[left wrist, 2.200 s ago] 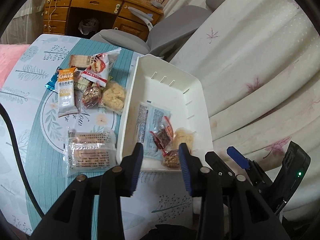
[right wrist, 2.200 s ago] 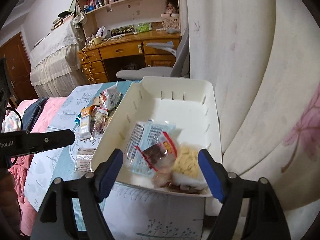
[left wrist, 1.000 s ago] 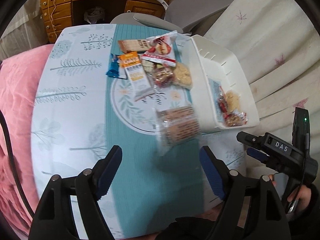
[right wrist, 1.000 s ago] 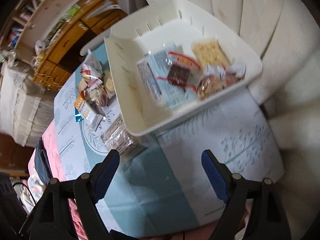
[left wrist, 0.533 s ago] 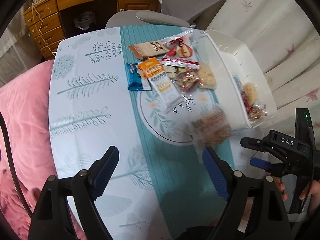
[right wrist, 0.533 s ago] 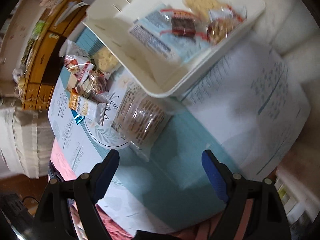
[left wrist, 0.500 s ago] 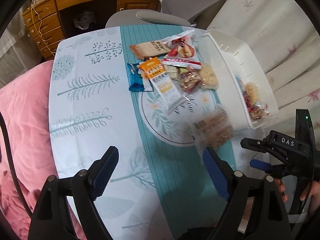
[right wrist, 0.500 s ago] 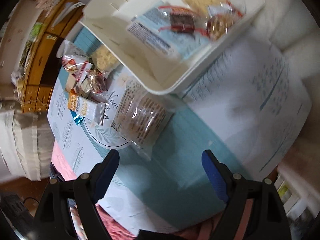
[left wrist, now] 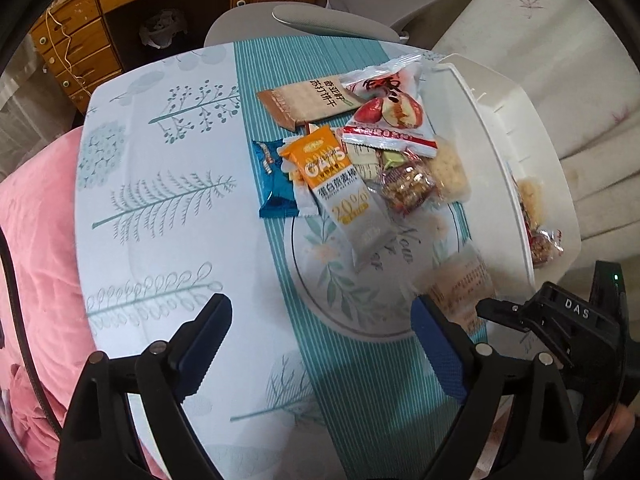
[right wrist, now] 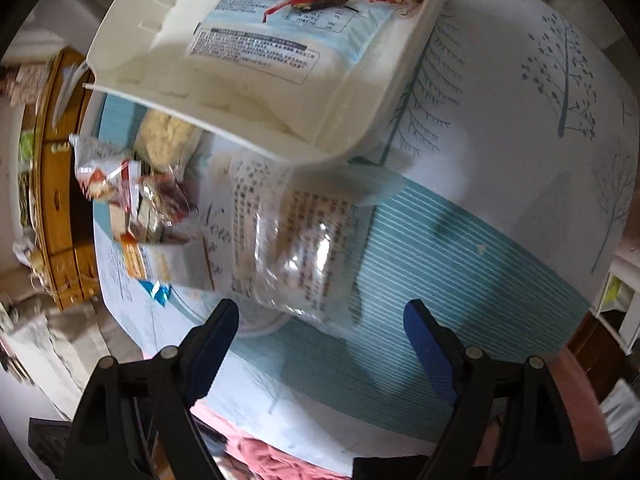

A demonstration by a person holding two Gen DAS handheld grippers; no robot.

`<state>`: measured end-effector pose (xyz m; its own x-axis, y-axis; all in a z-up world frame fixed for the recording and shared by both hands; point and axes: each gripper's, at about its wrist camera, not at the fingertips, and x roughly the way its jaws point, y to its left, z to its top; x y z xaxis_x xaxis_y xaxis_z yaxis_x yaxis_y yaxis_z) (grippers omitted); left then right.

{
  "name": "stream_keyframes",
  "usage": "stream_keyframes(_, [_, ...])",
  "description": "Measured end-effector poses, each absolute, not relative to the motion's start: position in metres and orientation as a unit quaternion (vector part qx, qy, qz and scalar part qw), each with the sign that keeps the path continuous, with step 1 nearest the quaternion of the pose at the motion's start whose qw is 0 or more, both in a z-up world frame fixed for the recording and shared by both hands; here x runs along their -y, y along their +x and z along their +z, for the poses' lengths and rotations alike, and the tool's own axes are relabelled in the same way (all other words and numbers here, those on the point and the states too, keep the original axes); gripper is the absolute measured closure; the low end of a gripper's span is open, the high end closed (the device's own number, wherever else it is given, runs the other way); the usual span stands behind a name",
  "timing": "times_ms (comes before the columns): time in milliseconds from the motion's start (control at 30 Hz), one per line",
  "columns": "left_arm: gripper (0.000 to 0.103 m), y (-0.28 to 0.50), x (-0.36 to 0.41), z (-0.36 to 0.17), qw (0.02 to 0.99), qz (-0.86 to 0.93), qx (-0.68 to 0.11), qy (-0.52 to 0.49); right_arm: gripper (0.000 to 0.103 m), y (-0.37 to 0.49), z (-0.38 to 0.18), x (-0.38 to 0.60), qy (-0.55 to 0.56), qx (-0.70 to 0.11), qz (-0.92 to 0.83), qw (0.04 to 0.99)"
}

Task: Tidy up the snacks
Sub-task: 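Grasp the orange OATS bar with the left gripper while the right gripper grasps the clear printed wafer bag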

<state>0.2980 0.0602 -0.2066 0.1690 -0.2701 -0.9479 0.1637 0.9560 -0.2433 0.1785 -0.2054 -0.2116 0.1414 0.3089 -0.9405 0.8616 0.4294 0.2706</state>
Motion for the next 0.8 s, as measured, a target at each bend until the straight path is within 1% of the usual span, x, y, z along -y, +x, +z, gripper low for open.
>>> stream_keyframes(300, [0.013, 0.335, -0.04, -0.235, 0.759, -0.124, -0.636, -0.059, 0.018, 0.189, -0.228, 0.203, 0.487, -0.595, -0.269, 0.581])
stream_keyframes(633, [0.013, 0.359, -0.028, -0.257, 0.768, -0.094, -0.626, -0.103, 0.018, 0.209, -0.249, 0.197, 0.475, -0.613, -0.259, 0.575])
stream_keyframes(800, [0.013, 0.369, -0.028, -0.273, 0.76, -0.078, -0.633, -0.128, 0.018, 0.22, -0.255, 0.201, 0.463, -0.626, -0.253, 0.574])
